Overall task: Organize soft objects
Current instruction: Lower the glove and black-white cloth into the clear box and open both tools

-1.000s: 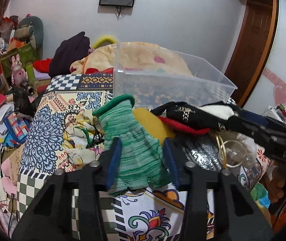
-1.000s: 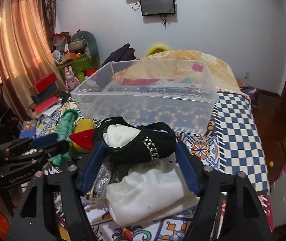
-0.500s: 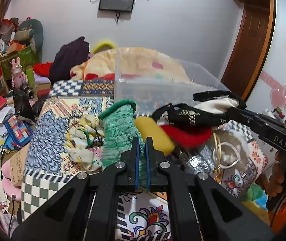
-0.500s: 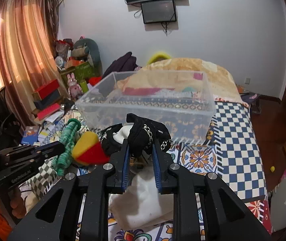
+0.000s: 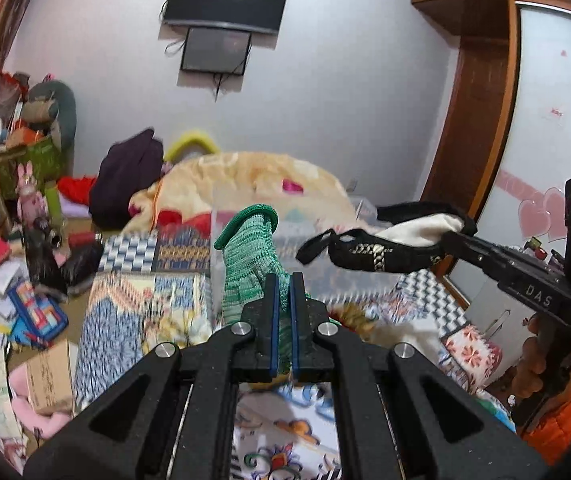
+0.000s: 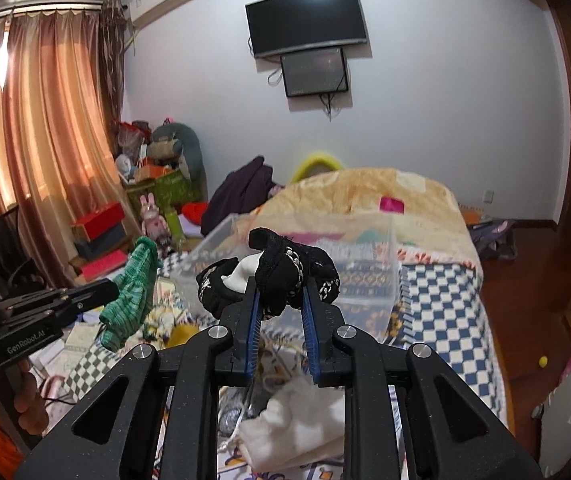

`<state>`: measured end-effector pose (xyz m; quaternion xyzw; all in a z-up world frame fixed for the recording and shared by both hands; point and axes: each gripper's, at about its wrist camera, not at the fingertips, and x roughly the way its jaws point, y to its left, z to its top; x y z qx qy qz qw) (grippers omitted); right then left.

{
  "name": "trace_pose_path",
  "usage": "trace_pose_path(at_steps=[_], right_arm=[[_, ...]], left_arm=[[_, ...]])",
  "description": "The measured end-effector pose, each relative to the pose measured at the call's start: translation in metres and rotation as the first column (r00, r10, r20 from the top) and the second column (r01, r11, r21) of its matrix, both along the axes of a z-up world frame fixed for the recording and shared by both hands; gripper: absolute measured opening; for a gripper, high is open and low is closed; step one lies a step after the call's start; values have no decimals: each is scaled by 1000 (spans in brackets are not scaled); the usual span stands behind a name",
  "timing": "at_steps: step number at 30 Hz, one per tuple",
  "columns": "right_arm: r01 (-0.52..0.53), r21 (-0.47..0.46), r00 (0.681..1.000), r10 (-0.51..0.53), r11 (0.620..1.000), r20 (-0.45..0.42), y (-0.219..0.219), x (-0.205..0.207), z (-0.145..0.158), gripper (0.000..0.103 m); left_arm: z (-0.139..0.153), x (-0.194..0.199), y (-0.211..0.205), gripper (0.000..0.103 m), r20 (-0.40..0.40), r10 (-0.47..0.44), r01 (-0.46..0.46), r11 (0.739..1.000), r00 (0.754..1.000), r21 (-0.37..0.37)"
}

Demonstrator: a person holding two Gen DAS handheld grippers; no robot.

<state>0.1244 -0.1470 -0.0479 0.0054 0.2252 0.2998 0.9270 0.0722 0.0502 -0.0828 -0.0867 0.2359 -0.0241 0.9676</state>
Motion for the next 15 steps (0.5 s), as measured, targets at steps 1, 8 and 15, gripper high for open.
trace_pose_path(at_steps=[1,8,15], right_arm=[[3,3,1000,-3,1000,8,-1,1,2,17],[37,19,998,-38,999,57,-5,14,16,17],[73,14,995,-74,997,69,-3,32,18,18]], left_arm=[[6,2,-1,3,13,0,0,1000,1000,5],[31,29,0,3,63,2,-3,1000,998,10],[41,68,8,3,53,10,-10,1000,999,7]])
